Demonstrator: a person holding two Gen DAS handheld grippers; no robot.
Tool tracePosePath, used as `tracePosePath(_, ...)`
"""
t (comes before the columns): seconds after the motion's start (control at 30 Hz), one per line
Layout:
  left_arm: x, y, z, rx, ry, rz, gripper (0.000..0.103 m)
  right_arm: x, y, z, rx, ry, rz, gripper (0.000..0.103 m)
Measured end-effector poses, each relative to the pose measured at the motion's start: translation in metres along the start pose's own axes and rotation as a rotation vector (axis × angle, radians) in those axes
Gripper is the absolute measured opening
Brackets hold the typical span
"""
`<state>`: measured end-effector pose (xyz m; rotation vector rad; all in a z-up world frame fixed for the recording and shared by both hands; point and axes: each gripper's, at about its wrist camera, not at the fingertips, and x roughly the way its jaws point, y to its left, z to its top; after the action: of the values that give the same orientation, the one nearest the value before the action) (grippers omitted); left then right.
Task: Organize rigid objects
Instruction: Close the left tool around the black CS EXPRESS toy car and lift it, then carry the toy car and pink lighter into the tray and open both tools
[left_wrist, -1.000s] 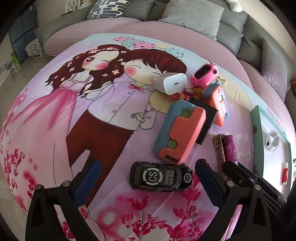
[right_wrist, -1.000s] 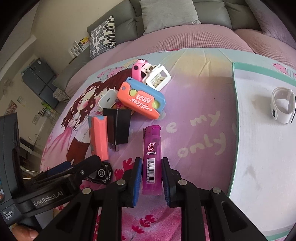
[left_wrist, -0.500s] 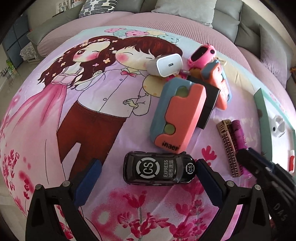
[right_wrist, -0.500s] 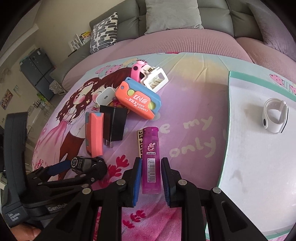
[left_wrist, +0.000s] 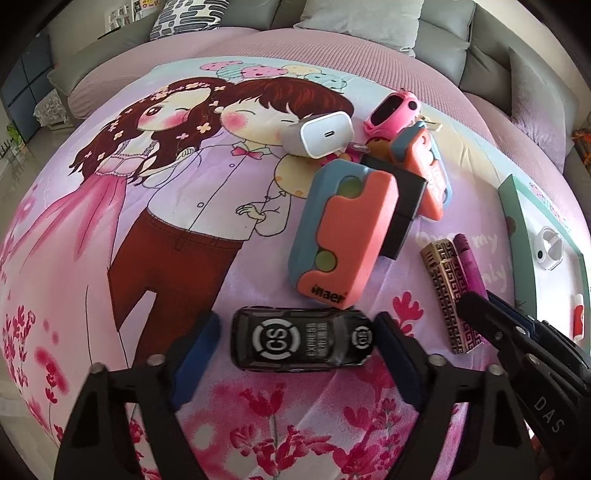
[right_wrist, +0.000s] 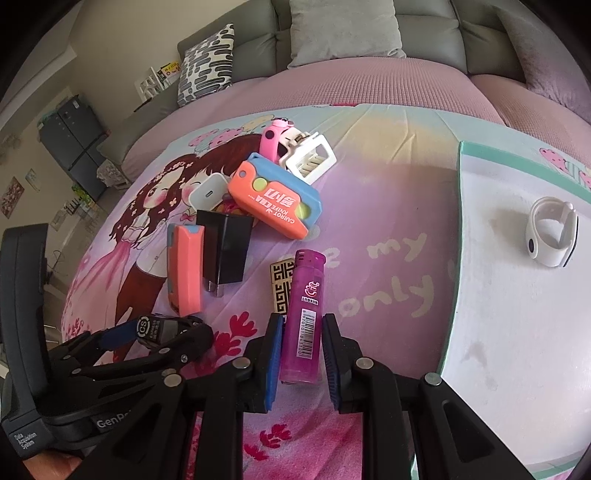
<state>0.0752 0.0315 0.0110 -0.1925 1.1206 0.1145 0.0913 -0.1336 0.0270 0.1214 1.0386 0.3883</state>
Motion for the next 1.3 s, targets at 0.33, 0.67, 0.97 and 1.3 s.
tracePosePath(0.33,-0.009,-0.004,0.003,0.012,-0.025,-0.04,0.076,-0.008,-0.005,0.001,0.03,-0.035,0.016,0.02)
tracePosePath(0.67,-0.042,-0.007,0.008,0.019,-0.116,-0.069,0.076,-0.023,-0.007,0.006,0.043,-0.085,0.016,0.02)
tracePosePath(0.97,-0.049,-0.012,0.011,0.014,-0.146,-0.092,0.077,-0.035,-0.011,0.009,0.045,-0.122,-0.003,0.02)
tracePosePath(1.3,-0.062,-0.056,0.019,0.069,-0.192,-0.133,0.077,-0.081,-0.06,0.013,0.129,-0.229,-0.11,0.02)
